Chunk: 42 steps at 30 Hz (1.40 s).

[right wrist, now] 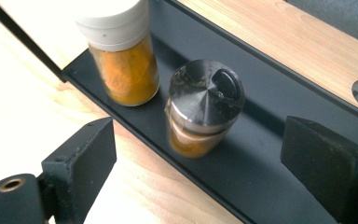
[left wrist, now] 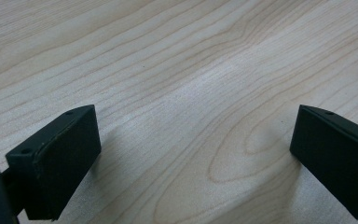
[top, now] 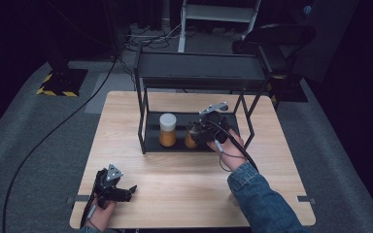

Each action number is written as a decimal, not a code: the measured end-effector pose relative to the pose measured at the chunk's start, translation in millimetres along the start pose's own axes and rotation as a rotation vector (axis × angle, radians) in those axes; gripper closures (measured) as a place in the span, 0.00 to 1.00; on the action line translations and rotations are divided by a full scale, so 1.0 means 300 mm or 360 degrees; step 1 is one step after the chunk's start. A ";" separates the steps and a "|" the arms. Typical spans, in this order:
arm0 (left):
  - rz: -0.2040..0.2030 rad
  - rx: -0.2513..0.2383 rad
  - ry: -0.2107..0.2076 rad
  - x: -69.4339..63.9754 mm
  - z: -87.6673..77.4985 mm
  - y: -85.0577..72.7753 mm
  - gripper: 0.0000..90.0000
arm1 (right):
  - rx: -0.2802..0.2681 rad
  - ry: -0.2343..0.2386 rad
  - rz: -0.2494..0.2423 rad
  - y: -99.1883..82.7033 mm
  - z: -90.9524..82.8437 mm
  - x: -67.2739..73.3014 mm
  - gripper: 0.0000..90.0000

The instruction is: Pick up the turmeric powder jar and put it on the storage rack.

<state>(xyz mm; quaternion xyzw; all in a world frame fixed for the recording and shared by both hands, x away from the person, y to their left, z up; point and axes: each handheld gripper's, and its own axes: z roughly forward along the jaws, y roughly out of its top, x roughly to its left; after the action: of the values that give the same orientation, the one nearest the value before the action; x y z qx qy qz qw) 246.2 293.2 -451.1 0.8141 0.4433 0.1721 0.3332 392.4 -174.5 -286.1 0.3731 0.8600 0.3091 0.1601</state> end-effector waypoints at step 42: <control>-0.0004 0.0003 0.0003 -0.001 0.001 0.002 0.02 | -0.0092 0.0043 0.0020 -0.315 -0.308 0.022 0.10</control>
<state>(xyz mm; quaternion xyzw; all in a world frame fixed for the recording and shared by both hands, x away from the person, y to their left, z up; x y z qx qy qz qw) 246.5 292.6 -450.9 0.8137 0.4449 0.1719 0.3323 290.0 -257.8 -278.1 0.3696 0.8504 0.3398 0.1572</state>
